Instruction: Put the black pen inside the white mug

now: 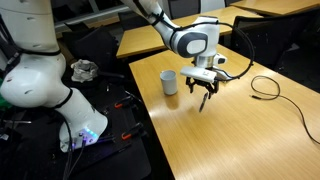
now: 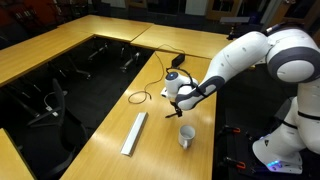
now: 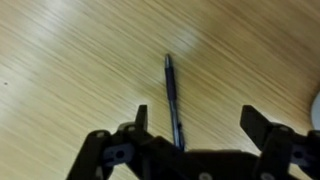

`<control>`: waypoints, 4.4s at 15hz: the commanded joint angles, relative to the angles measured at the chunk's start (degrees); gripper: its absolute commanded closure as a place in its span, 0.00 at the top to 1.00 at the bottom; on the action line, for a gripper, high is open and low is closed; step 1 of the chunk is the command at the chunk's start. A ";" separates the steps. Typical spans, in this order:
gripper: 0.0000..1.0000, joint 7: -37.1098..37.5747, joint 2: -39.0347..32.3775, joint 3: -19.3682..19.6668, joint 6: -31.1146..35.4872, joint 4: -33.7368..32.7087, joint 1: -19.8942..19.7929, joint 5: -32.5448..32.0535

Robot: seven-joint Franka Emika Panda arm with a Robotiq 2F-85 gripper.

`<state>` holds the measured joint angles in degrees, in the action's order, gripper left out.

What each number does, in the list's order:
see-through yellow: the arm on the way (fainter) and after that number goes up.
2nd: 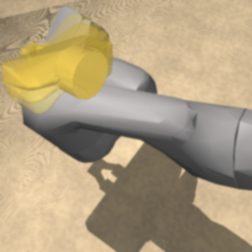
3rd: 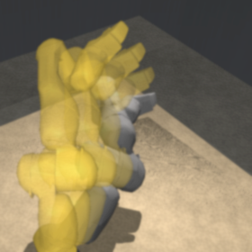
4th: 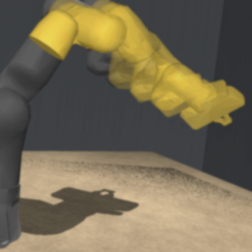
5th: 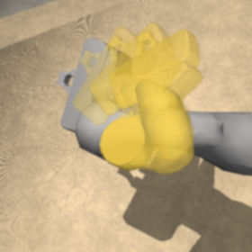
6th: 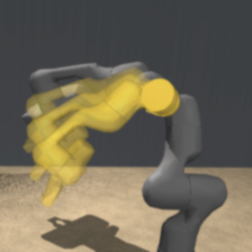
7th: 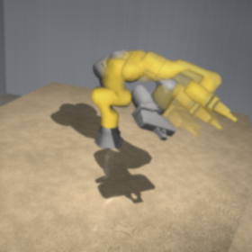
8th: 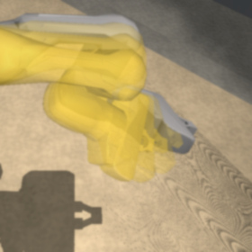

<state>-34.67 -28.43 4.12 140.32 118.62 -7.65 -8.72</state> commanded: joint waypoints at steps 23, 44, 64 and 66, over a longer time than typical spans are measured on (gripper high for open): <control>0.02 -0.26 -10.98 -4.58 -4.73 -13.25 -2.97 -1.70; 0.34 1.66 -10.63 -4.98 -2.62 -11.98 -3.45 -0.79; 0.04 -14.14 -4.59 -14.97 -4.63 -8.15 -11.04 7.61; 0.04 -22.23 -1.72 -17.65 -7.57 -7.38 -13.25 12.27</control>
<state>-46.83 -34.93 -9.63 136.37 108.26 -17.05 -1.85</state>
